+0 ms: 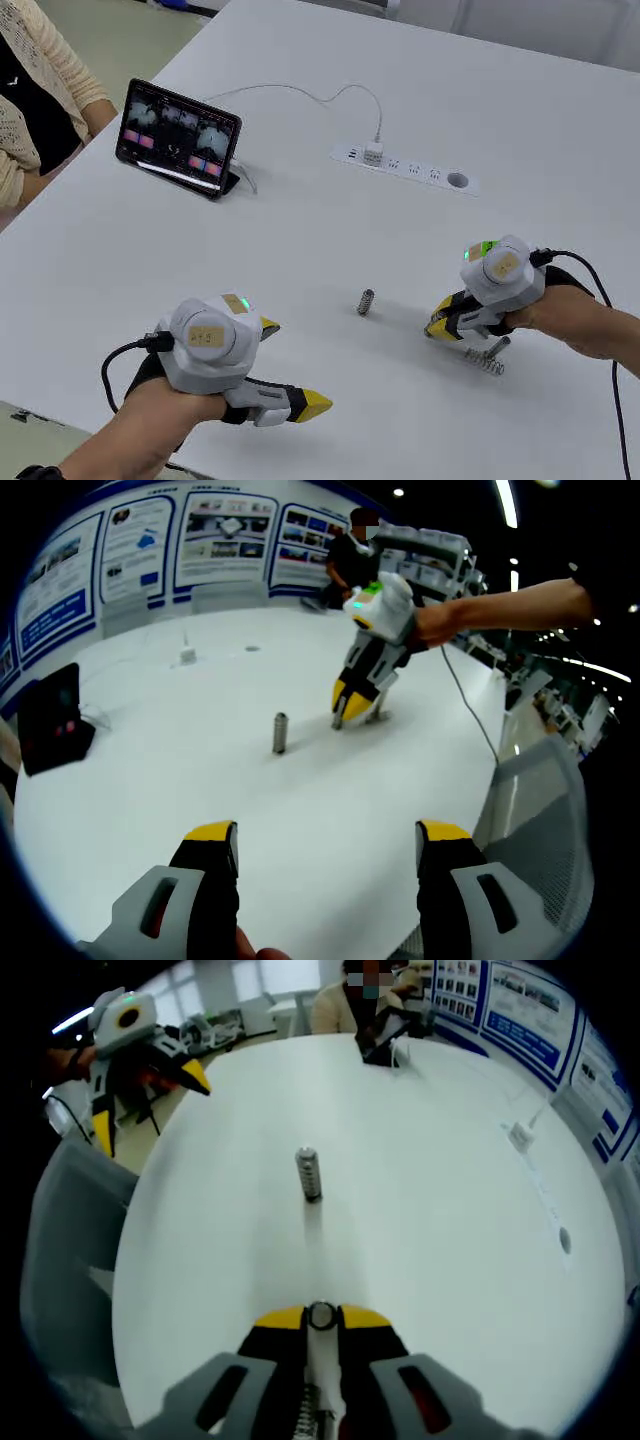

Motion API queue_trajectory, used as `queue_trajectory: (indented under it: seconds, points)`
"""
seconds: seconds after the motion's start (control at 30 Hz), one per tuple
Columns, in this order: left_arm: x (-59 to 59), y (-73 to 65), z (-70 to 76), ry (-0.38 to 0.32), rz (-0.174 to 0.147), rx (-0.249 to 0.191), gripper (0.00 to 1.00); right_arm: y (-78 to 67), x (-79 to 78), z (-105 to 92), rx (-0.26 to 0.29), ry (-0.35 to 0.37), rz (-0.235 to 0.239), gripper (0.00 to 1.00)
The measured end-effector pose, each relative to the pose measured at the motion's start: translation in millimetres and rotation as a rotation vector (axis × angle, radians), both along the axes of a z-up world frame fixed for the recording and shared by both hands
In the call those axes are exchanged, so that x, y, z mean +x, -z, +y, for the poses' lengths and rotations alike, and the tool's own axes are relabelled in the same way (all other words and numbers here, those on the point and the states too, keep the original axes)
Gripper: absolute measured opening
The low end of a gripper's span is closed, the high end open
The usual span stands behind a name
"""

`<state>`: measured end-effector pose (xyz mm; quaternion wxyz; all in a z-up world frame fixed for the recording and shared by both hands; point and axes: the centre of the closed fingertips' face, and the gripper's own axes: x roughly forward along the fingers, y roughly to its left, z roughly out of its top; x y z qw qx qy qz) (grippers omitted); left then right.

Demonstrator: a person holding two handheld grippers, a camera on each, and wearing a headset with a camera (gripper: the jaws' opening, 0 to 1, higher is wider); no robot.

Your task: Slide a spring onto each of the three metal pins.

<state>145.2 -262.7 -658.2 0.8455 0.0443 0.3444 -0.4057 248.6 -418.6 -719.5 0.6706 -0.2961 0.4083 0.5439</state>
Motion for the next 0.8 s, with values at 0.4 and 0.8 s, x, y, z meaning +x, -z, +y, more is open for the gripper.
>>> queue_trajectory:
  seconds: [0.4,0.8]
  points:
    - [1.8,-3.8,2.7,-0.004,-0.014,-0.003,0.74,-9.8,2.0,-10.3,0.011,0.067,-0.003,0.33]
    - [0.4,-11.1,-4.4,0.018,-0.031,-0.004,0.74,-18.6,-4.6,-14.0,0.045,0.164,-0.008,0.42]
